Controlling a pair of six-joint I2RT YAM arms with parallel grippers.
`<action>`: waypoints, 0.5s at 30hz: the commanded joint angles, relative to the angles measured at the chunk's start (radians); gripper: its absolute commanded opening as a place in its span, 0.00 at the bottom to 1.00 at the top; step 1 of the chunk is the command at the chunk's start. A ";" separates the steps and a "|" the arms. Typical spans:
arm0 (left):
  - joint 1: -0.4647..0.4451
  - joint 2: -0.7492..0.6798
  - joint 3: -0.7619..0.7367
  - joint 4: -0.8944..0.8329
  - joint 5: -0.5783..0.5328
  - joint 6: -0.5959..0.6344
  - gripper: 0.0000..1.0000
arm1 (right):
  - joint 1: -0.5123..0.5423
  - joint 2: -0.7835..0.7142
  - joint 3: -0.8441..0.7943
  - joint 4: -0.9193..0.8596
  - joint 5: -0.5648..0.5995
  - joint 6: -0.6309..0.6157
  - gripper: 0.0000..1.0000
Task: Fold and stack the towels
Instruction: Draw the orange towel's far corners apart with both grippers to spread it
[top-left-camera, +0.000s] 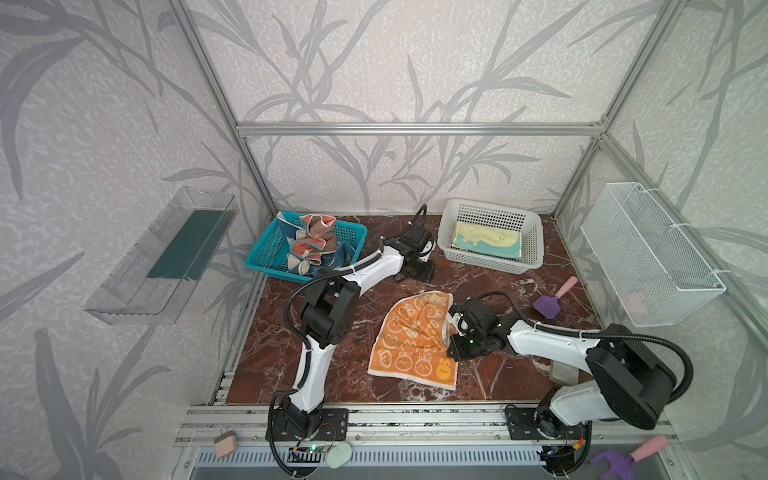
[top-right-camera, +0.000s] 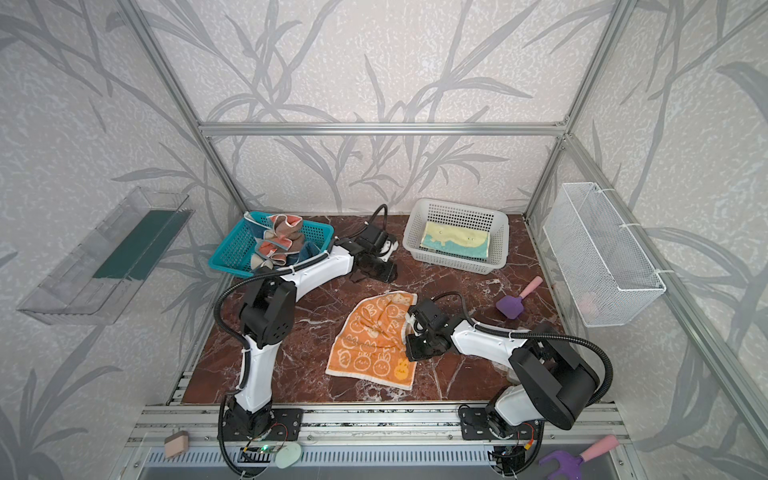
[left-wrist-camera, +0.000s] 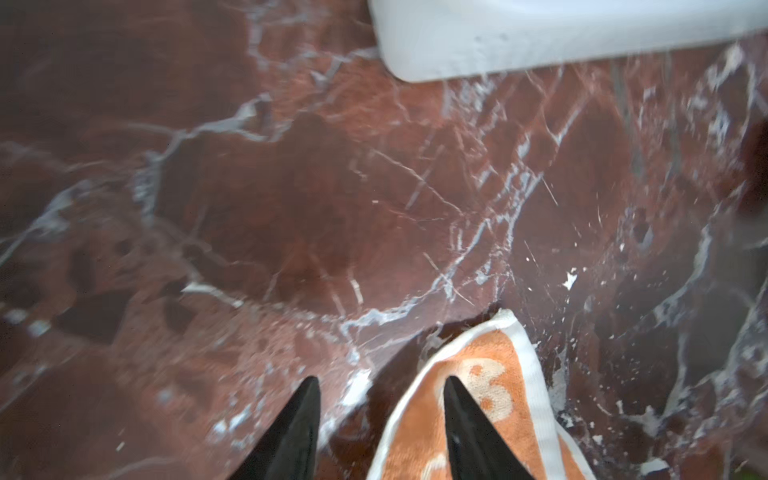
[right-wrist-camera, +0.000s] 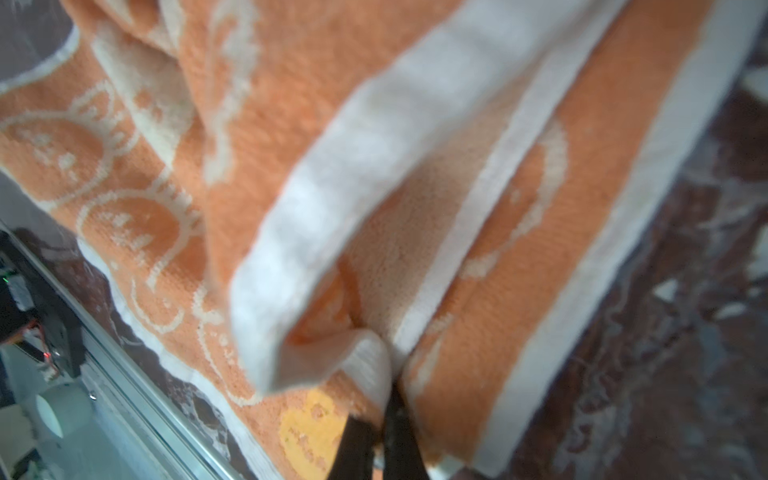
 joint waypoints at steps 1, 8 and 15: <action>-0.044 0.052 0.064 -0.059 0.035 0.150 0.51 | -0.025 -0.022 -0.102 0.190 -0.014 0.236 0.00; -0.080 0.100 0.078 -0.008 0.107 0.187 0.53 | -0.042 -0.045 -0.186 0.309 -0.033 0.304 0.00; -0.092 0.171 0.142 -0.035 -0.005 0.198 0.57 | -0.044 0.008 -0.186 0.348 -0.064 0.312 0.00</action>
